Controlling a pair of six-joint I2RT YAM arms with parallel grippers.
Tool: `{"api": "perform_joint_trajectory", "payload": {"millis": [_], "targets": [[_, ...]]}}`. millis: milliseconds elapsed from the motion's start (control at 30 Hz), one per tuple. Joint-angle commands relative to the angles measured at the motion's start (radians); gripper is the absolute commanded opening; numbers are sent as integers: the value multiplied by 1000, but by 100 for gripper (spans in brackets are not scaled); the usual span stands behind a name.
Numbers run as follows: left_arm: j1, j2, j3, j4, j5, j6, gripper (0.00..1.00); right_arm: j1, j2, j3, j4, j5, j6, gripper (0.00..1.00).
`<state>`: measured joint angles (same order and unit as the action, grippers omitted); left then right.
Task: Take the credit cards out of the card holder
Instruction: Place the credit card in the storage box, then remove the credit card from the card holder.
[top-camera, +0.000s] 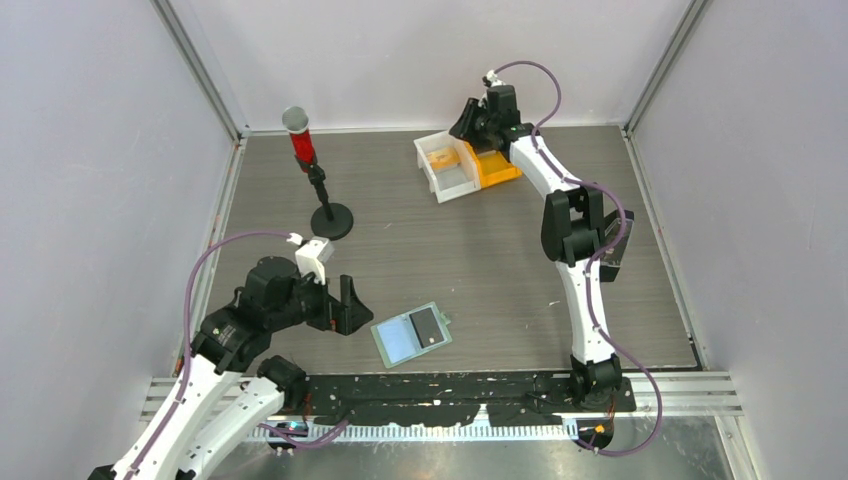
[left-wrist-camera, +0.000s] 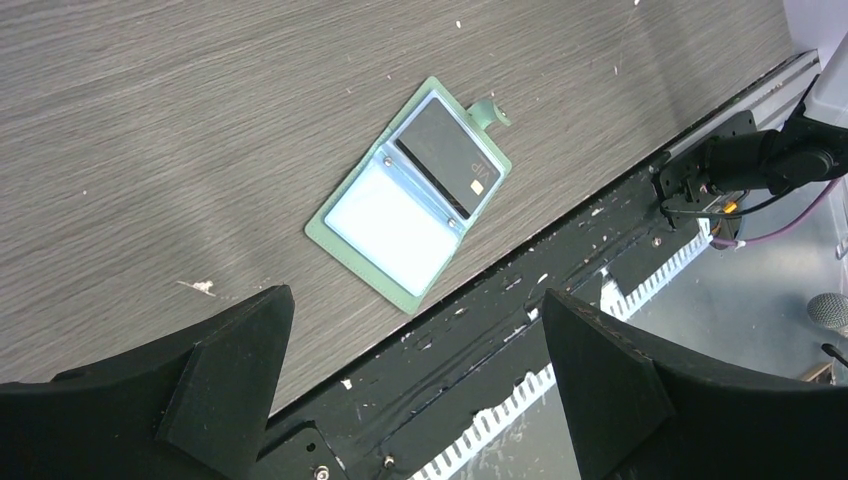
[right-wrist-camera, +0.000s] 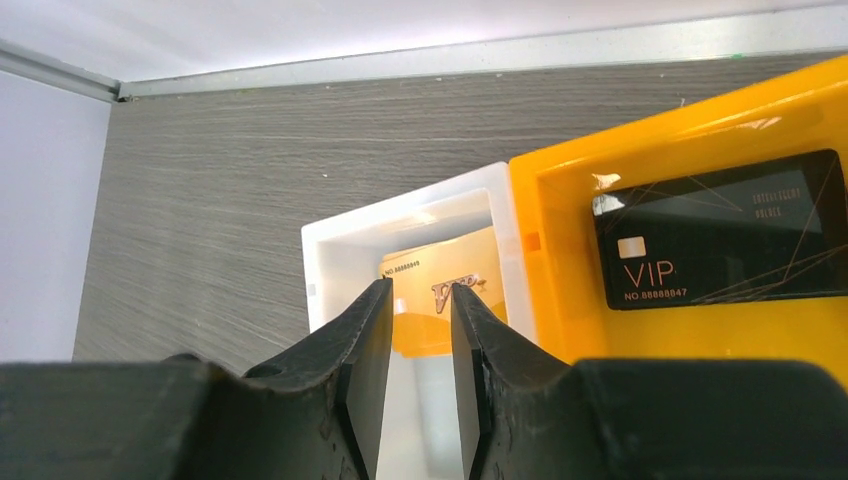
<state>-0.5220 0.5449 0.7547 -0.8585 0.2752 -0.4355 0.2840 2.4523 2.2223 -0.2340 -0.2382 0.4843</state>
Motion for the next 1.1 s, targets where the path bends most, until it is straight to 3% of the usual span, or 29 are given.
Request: {"api": "perform_joint_trajectory", "payload": {"millis": [0, 200, 433, 733, 1067], "targets": [[0, -9, 9, 9, -17, 14, 99, -1, -87, 22, -42, -3, -29, 35], [0, 0, 7, 12, -52, -9, 99, 17, -298, -187, -77, 6, -47, 36], [0, 13, -28, 58, -84, -123, 99, 65, -671, -696, -28, 42, -50, 42], [0, 7, -256, 330, 39, -348, 95, 232, -1077, -1223, 0, 68, -89, 42], [0, 15, -419, 530, 57, -454, 90, 516, -1227, -1545, 191, 21, 44, 41]]}}
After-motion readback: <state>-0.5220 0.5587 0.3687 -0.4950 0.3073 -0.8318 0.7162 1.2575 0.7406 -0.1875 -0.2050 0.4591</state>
